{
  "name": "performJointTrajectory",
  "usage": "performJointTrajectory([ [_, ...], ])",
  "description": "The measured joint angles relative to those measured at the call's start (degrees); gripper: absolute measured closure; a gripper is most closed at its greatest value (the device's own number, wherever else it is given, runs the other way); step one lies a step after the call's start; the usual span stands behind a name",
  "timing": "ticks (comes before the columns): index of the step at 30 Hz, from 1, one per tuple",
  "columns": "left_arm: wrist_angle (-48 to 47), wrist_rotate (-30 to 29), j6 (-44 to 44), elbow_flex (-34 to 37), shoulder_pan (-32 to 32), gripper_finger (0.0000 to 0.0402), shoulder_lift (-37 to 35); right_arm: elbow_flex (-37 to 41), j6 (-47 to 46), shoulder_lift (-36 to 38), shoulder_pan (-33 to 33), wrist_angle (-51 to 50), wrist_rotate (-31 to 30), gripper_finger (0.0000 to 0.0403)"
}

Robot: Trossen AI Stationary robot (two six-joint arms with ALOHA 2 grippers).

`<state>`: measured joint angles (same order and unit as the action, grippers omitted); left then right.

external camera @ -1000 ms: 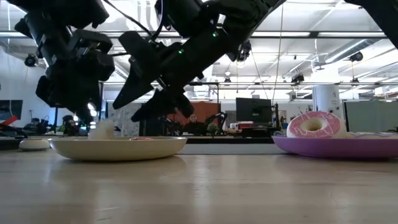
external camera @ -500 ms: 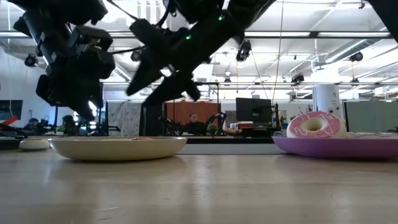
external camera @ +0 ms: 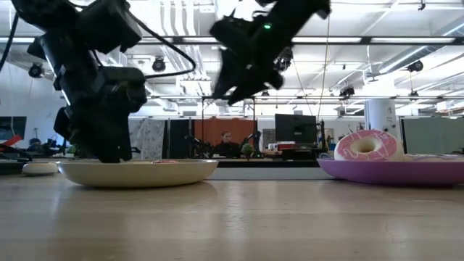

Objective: Pick & Place donuts
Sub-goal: Put the small white donut on the white plate

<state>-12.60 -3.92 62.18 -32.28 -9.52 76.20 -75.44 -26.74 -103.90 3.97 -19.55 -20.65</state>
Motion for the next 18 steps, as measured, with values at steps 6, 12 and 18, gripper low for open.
performJointTrajectory([
  [6, 0.3, 0.4, -2.4, -3.4, 0.0, 0.0261, 2.5, 7.5, -5.5, 5.7, 0.0, 1.2, -2.1, 0.0184],
  [12, -0.5, 0.4, -3.3, -6.1, 0.0, 0.0262, 7.3, 12.4, -8.6, 9.0, 0.3, 3.1, -2.1, 0.0184],
  [18, -2.6, 0.3, -3.4, -8.0, -0.2, 0.0262, 9.8, 14.1, -9.3, 10.2, 1.4, 5.4, -2.1, 0.0184],
])
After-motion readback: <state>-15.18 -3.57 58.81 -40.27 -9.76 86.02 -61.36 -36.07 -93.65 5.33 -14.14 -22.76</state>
